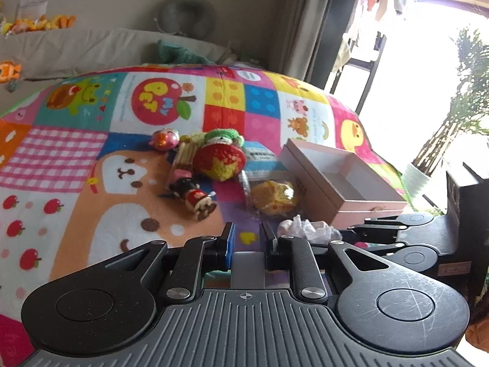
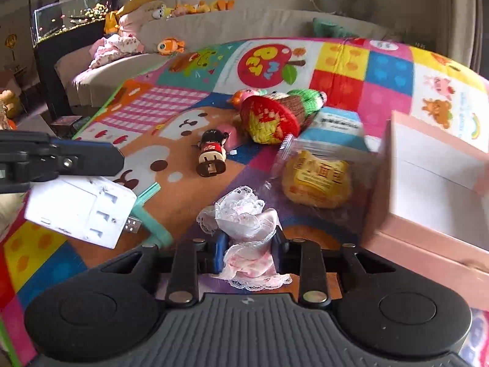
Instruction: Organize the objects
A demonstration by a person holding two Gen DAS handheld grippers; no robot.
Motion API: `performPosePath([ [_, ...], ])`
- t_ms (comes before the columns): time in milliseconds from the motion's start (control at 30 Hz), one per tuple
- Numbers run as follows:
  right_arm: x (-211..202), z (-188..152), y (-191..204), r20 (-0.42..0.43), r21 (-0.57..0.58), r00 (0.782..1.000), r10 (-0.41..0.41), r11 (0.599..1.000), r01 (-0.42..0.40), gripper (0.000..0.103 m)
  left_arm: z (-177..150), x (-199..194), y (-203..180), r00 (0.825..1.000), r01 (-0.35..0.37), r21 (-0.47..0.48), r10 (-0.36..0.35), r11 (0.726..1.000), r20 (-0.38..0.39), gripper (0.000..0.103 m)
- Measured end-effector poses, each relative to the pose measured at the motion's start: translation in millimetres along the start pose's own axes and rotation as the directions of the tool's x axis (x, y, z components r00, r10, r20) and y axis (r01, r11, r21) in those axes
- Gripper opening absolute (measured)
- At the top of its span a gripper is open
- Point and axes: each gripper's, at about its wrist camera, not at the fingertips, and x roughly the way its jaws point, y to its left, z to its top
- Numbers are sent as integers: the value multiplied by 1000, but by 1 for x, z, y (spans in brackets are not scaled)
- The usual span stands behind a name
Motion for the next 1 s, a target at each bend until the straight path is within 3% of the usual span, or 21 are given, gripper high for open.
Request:
performPosePath([
  [200, -96, -33, -41, 51, 14, 994, -92, 996, 92, 28, 14, -7, -62, 989, 148, 125, -149, 981, 0, 20],
  [333, -156, -47, -72, 147, 85, 964, -222, 974, 211, 28, 42, 15, -115, 977, 195, 223, -210, 955, 46, 20],
  [467, -189, -51, -104, 218, 196, 920, -326, 938, 286, 28, 86, 59, -153, 953, 202, 179, -236, 963, 192, 20],
  [567, -199, -55, -122, 239, 255, 901, -363, 918, 302, 28, 105, 90, -160, 922, 137, 73, -154, 988, 355, 21],
  [633, -198, -57, -130, 237, 283, 898, -371, 910, 302, 29, 113, 105, -161, 928, 69, 45, -81, 997, 363, 20],
  [767, -183, -53, -141, 221, 306, 908, -356, 909, 281, 29, 105, 104, -149, 941, 26, 79, -51, 997, 336, 21],
  [1000, -109, 1, -165, 126, 365, 959, -254, 911, 193, 29, 35, 63, -107, 982, -45, 184, 10, 982, 188, 21],
])
